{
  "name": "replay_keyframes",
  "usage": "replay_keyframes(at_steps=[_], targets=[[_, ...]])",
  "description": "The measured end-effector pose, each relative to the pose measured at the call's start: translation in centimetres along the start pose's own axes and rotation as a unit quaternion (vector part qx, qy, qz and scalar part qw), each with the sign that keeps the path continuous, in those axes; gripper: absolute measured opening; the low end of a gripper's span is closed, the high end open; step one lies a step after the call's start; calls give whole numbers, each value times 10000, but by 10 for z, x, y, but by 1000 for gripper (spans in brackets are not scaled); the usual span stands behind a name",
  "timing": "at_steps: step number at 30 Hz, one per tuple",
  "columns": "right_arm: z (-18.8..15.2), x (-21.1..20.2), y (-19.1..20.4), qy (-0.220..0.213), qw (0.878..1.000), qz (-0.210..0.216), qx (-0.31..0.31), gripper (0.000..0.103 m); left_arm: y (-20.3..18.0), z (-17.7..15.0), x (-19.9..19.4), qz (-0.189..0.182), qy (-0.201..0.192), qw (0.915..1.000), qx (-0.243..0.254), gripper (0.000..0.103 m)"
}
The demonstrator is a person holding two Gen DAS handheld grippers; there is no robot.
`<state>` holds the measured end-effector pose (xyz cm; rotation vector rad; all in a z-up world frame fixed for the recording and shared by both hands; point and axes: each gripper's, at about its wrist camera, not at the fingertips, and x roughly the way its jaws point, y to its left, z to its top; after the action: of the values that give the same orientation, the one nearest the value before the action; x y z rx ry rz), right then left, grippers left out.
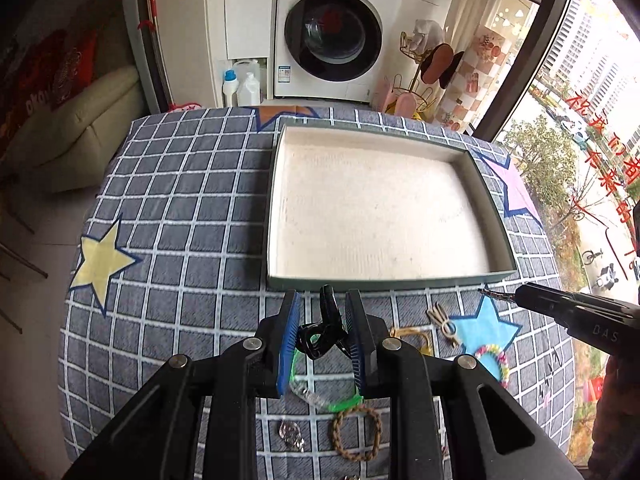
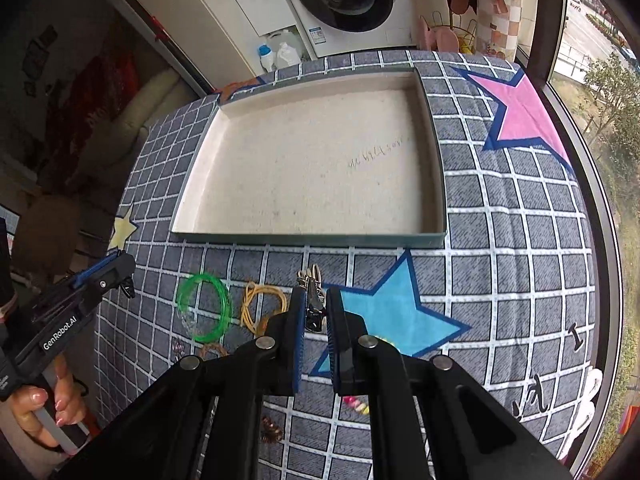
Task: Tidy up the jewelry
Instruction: 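Carry both clips into the white tray and open both tools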
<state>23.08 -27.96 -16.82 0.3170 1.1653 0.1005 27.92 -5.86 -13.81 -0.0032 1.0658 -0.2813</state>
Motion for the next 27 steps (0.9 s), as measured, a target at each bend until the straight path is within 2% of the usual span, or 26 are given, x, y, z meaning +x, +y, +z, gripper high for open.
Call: replay_keyframes(at_steps=[7, 13, 19, 27], targets=[[58, 18, -5, -328, 9995, -20, -5, 11, -17, 39, 40, 131, -98, 9999, 47, 36], [86, 46, -13, -401, 9991, -108, -5, 11, -30, 51, 79, 343, -49, 9991, 235, 36], [93, 73, -26, -407, 9983, -414, -72, 11, -39, 52, 106, 606, -51, 9975, 370, 36], [86, 94, -38, -134, 9991, -385, -85, 11, -45, 45, 136, 851, 224, 9946, 549, 37]])
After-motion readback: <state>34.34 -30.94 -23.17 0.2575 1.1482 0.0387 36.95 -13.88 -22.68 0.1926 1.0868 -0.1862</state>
